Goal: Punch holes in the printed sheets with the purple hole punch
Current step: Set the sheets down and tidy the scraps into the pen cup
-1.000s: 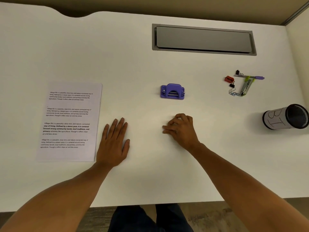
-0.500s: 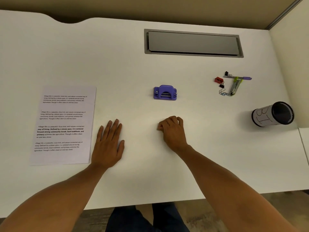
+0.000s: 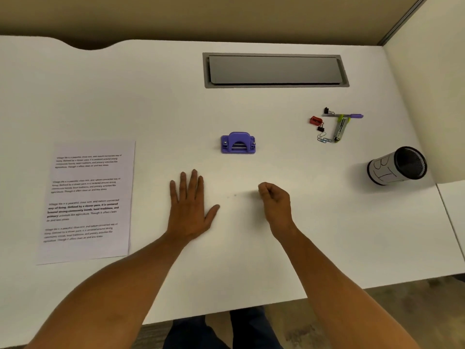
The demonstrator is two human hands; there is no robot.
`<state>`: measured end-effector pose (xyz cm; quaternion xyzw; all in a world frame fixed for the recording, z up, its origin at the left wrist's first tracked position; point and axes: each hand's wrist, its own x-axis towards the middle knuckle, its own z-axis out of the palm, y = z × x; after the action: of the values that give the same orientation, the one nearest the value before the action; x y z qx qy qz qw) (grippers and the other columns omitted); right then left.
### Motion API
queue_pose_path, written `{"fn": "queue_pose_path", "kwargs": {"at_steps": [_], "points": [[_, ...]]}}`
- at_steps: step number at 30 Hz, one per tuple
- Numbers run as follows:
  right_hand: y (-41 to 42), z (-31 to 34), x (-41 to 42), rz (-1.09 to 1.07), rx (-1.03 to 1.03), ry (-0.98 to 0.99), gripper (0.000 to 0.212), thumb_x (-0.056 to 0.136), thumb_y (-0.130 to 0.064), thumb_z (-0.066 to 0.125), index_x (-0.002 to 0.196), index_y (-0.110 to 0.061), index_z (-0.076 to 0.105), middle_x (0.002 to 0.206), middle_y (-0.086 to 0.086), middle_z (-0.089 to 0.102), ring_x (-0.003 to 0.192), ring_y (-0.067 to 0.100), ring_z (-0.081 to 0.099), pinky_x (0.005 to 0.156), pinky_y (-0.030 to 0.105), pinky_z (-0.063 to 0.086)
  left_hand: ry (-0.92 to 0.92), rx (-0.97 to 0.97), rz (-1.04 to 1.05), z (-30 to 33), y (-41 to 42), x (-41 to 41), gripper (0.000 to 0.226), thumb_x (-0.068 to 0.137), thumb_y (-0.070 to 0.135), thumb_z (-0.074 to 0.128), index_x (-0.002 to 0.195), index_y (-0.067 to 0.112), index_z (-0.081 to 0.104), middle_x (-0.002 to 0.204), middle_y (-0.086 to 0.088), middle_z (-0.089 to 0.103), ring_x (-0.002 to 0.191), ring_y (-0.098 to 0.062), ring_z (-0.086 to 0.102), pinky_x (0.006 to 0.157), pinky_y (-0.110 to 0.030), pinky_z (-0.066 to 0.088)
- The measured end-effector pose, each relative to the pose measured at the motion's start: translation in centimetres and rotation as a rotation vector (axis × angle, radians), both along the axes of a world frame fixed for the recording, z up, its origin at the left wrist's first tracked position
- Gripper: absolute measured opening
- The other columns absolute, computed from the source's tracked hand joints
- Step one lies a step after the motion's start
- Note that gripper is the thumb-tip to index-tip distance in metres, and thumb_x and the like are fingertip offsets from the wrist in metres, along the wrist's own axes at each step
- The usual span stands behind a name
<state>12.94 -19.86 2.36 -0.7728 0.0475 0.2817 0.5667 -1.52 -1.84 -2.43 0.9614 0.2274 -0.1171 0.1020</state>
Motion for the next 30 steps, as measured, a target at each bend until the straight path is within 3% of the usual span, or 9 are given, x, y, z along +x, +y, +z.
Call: {"fn": "queue_pose_path", "kwargs": {"at_steps": [3, 5, 8, 13, 18, 23, 26, 30], "points": [[-0.2, 0.2, -0.1, -0.112, 0.070, 0.108, 0.011, 0.097, -0.025, 0.063, 0.098, -0.020, 0.072, 0.094, -0.009, 0.068, 0.088, 0.005, 0.061, 0.082, 0.020, 0.046, 0.012, 0.000, 0.035, 0.0, -1.4, 1.4, 0.091, 0.092, 0.069, 0.022, 0.157, 0.006, 0.012, 0.167, -0.016, 0.004, 0.155, -0.038, 0.003, 0.122, -0.062, 0.007], [-0.3, 0.7, 0.3, -0.256, 0.173, 0.230, 0.008, 0.098, -0.021, 0.062, 0.100, -0.022, 0.070, 0.099, -0.005, 0.067, 0.088, 0.011, 0.060, 0.079, 0.025, 0.044, 0.008, 0.008, 0.037, -0.3, -1.8, 1.5, 0.092, 0.091, 0.069, 0.021, 0.157, 0.005, 0.013, 0.167, -0.016, 0.005, 0.155, -0.036, 0.003, 0.122, -0.062, 0.007], [-0.5, 1.6, 1.3, -0.444, 0.310, 0.416, 0.011, 0.098, -0.028, 0.061, 0.100, -0.019, 0.067, 0.096, -0.004, 0.065, 0.086, 0.014, 0.058, 0.074, 0.029, 0.042, -0.014, 0.011, 0.038, -0.6, -1.6, 1.3, 0.092, 0.092, 0.069, 0.023, 0.157, 0.005, 0.014, 0.168, -0.014, 0.005, 0.155, -0.034, 0.003, 0.122, -0.062, 0.009], [-2.7, 3.6, 4.1, -0.574, 0.455, 0.468, 0.017, 0.099, -0.032, 0.059, 0.087, -0.021, 0.065, 0.087, -0.006, 0.063, 0.081, 0.013, 0.055, 0.077, 0.029, 0.040, -0.009, 0.017, 0.037, -0.7, -1.7, 1.3, 0.093, 0.091, 0.071, 0.021, 0.157, 0.006, 0.013, 0.168, -0.012, 0.002, 0.156, -0.031, 0.000, 0.123, -0.060, 0.009], [-5.8, 6.1, 8.5, -0.637, 0.611, 0.372, 0.017, 0.098, -0.032, 0.061, 0.085, -0.021, 0.062, 0.079, -0.007, 0.062, 0.073, 0.013, 0.053, 0.067, 0.028, 0.041, -0.054, 0.033, 0.023, -1.7, -1.3, 1.1, 0.094, 0.089, 0.072, 0.020, 0.156, 0.006, 0.019, 0.168, -0.011, 0.007, 0.156, -0.031, 0.006, 0.123, -0.059, 0.007], [-10.1, 8.8, 14.1, -0.775, 0.676, 0.149, 0.014, 0.100, -0.026, 0.059, 0.086, -0.021, 0.059, 0.075, -0.006, 0.060, 0.066, 0.011, 0.051, 0.056, 0.023, 0.038, -0.044, 0.025, 0.027, -1.4, -1.6, 1.2, 0.095, 0.086, 0.070, 0.024, 0.154, 0.004, 0.024, 0.166, -0.014, 0.015, 0.154, -0.033, 0.013, 0.123, -0.059, 0.008], [-13.0, 10.0, 16.8, -0.881, 0.596, 0.019, 0.009, 0.099, -0.023, 0.060, 0.095, -0.015, 0.061, 0.075, -0.004, 0.058, 0.063, 0.010, 0.051, 0.052, 0.021, 0.039, -0.046, 0.016, 0.037, -0.7, -1.8, 1.6, 0.095, 0.085, 0.069, 0.024, 0.152, 0.001, 0.028, 0.164, -0.016, 0.020, 0.152, -0.036, 0.019, 0.121, -0.060, 0.011], [-16.4, 10.5, 19.3, -0.944, 0.246, -0.094, 0.015, 0.096, -0.026, 0.064, 0.098, -0.012, 0.068, 0.085, -0.003, 0.061, 0.071, 0.009, 0.052, 0.059, 0.023, 0.039, -0.050, 0.000, 0.059, 0.3, -2.2, 1.9, 0.103, 0.086, 0.075, 0.007, 0.151, -0.001, 0.032, 0.163, -0.017, 0.025, 0.151, -0.037, 0.022, 0.121, -0.059, 0.010]]}}
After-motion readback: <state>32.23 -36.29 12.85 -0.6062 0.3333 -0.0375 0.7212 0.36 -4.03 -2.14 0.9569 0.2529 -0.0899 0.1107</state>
